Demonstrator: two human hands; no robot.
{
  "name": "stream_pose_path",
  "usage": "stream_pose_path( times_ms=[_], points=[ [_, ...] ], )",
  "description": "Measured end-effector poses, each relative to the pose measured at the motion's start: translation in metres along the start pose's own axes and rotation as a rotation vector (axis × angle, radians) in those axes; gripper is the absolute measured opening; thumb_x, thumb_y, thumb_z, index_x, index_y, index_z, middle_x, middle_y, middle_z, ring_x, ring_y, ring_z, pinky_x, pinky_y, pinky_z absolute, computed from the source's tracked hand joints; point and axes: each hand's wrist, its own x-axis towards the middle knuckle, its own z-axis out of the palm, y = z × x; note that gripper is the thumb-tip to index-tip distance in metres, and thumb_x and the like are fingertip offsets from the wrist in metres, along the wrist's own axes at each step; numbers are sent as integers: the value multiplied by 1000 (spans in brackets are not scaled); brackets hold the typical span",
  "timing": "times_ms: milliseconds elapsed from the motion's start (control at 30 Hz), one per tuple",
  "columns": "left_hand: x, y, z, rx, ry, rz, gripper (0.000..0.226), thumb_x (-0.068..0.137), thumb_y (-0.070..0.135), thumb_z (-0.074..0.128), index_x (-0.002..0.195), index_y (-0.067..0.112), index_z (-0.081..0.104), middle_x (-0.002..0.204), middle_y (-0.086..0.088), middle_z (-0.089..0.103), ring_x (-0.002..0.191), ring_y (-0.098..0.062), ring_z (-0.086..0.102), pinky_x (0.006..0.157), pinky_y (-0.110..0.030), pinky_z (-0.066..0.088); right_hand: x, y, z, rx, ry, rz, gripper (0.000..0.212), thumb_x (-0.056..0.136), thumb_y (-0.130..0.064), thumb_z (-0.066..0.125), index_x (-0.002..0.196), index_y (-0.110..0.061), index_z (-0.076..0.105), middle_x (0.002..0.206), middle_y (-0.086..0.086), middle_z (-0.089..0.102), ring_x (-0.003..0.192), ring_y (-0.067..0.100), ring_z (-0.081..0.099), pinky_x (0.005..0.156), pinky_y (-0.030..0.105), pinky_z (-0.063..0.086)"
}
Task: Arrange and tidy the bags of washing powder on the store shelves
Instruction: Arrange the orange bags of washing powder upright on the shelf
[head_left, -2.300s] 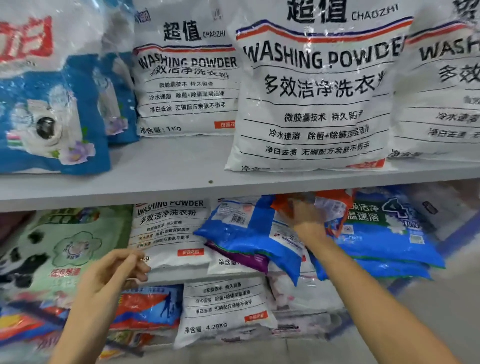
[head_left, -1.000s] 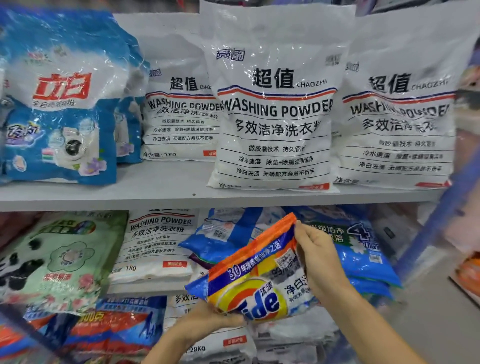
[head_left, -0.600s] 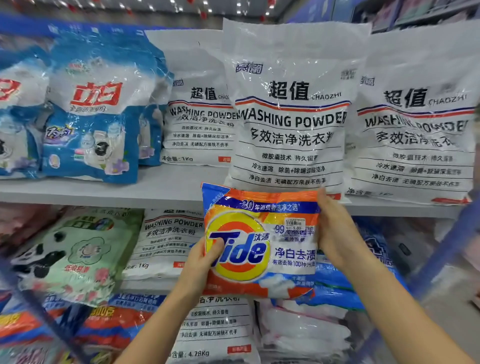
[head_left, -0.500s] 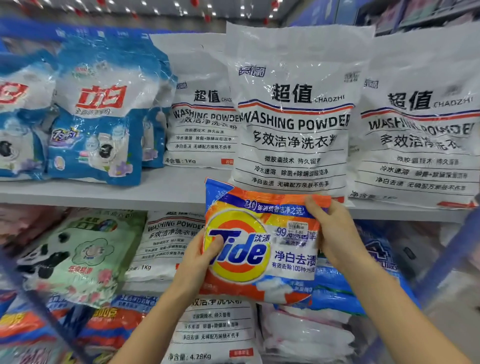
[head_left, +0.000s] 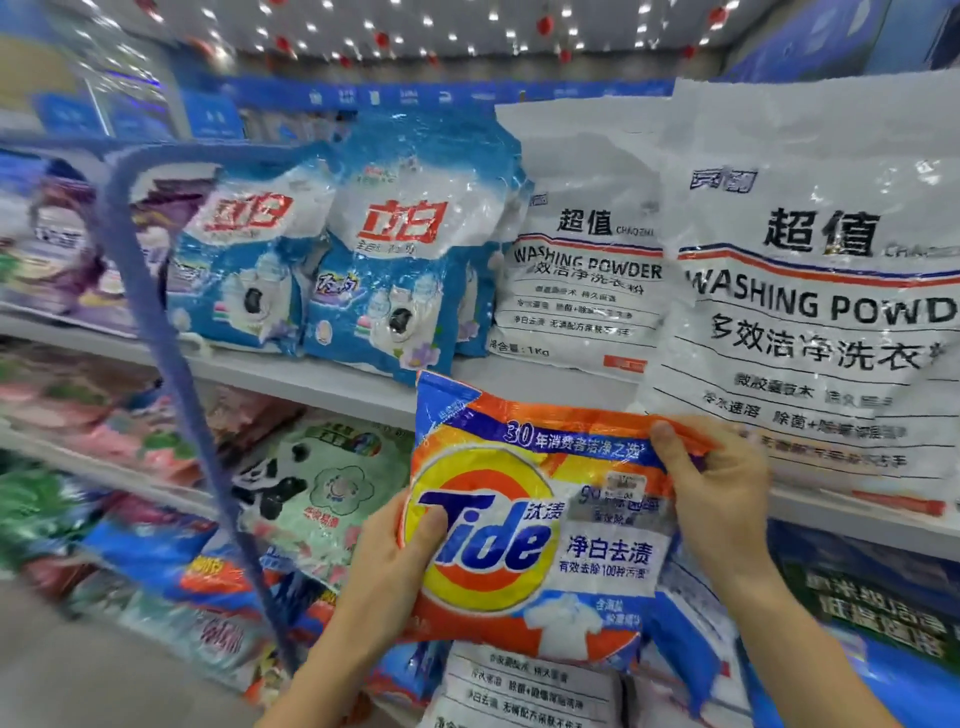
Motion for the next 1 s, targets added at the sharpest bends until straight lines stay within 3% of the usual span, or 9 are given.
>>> stream_pose_path(
  times_ms=[133,200,267,400,500,600,700,867,1000],
  points=[
    [-13,7,-67,26,183,16,72,53,83,63,93,23,69,86,9,76,73,-9,73,56,-12,52,7,-10,65,-115,-185,-21,13,83,-23,62,72,-30,65,65,-20,67,64,-3,63,54,10,48],
    [-19,10,-105,53,261,19,47,68,70,64,87,28,74,82,9,76,72,-9,73,55,-12,52,13,-27,102,-374,-237,-180,6,82,-25,70,85,-29,67,77,-26,65,75,-5,60,66,8,46],
    [-25,9,-145,63,312,-5,19,80,46,67,86,30,75,81,4,76,70,-14,73,55,-15,53,18,-50,152,-545,-270,-385,26,80,-36,66,101,-21,68,92,-15,64,87,3,58,77,14,40],
    [-40,13,-233,71,356,-3,64,57,65,69,100,17,68,87,3,76,76,-15,73,59,-16,54,1,-92,286,-539,-566,-517,51,86,-53,47,120,-17,60,108,-1,67,100,19,60,87,30,41],
    [-50,20,-301,111,384,-29,87,47,82,67,106,18,66,91,1,76,80,-18,73,63,-21,56,-20,-107,385,-516,-721,-541,35,93,-48,46,112,-22,59,99,-2,68,93,20,61,75,35,47],
    [-62,27,-369,172,415,-35,81,51,84,64,105,24,67,93,3,76,82,-18,73,67,-25,57,-36,-118,465,-395,-670,-590,30,96,-36,48,75,-15,53,67,5,64,67,27,60,56,35,39],
    [-71,33,-427,215,463,-38,77,52,84,63,105,28,66,93,7,75,82,-14,73,67,-21,56,-50,-127,532,-334,-522,-677,34,90,-27,54,61,-9,52,47,7,53,43,28,51,45,27,30],
    [-81,30,-509,221,587,-101,82,52,82,63,110,23,65,95,4,75,85,-17,73,74,-31,58,-70,-140,637,-277,-346,-957,38,91,-26,49,56,-12,48,44,0,45,35,21,37,42,24,34],
    [-83,26,-576,255,745,-123,55,60,71,67,99,32,65,87,13,75,76,-10,73,61,-17,55,-81,-146,725,-129,-340,-1027,40,92,-25,47,55,-11,49,43,-1,46,34,18,33,41,25,34]
  ],
)
